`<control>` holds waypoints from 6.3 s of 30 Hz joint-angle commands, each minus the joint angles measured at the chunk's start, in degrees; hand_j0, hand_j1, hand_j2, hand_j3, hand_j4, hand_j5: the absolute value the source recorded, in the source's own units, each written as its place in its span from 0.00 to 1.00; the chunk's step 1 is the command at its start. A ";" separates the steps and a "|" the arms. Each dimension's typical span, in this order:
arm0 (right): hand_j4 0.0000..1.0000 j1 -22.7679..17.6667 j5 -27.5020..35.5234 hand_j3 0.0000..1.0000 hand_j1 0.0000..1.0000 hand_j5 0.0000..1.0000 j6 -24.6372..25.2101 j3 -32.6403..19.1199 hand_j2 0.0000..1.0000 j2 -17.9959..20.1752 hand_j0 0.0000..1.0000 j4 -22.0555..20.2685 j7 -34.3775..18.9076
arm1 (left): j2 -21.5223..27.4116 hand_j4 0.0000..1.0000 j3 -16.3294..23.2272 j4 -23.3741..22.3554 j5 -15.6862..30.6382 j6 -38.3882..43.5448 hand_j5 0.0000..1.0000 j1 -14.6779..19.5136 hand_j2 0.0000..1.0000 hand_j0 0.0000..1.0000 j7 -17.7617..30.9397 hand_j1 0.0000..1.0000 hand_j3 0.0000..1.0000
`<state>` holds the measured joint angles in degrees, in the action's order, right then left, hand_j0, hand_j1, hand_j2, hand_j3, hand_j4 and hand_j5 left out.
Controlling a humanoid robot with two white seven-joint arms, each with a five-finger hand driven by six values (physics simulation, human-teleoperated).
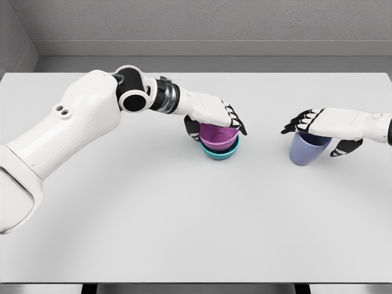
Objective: Stacking bowl and cup with both arms
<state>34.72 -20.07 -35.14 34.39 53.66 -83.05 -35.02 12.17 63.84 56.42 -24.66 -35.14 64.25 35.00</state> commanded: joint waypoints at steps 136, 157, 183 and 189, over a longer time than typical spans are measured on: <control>0.51 5.98 1.43 0.51 0.51 0.51 0.14 0.51 0.51 -2.50 0.51 0.08 0.02 | 30.72 1.00 -16.56 7.39 20.44 0.14 1.00 -12.04 1.00 1.00 0.00 1.00 1.00; 0.49 11.25 1.79 0.49 0.49 0.49 0.14 2.09 0.49 -9.01 0.49 0.00 0.02 | 30.37 1.00 -16.56 7.39 20.09 0.14 1.00 -12.04 1.00 1.00 0.00 1.00 1.00; 0.49 14.85 2.84 0.49 0.49 0.49 0.14 4.90 0.49 -10.68 0.49 -5.10 0.02 | 29.93 1.00 -16.56 7.30 19.65 0.14 1.00 -12.04 1.00 1.00 0.00 1.00 1.00; 0.49 14.85 2.84 0.49 0.49 0.49 0.14 4.99 0.49 -10.76 0.49 -8.44 0.02 | 29.93 1.00 -16.56 7.30 19.65 0.14 1.00 -12.04 1.00 1.00 0.00 1.00 1.00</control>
<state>49.57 -17.63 -35.22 39.40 42.87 -90.49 -34.98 42.07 47.35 63.76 -5.39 -35.15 52.21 35.02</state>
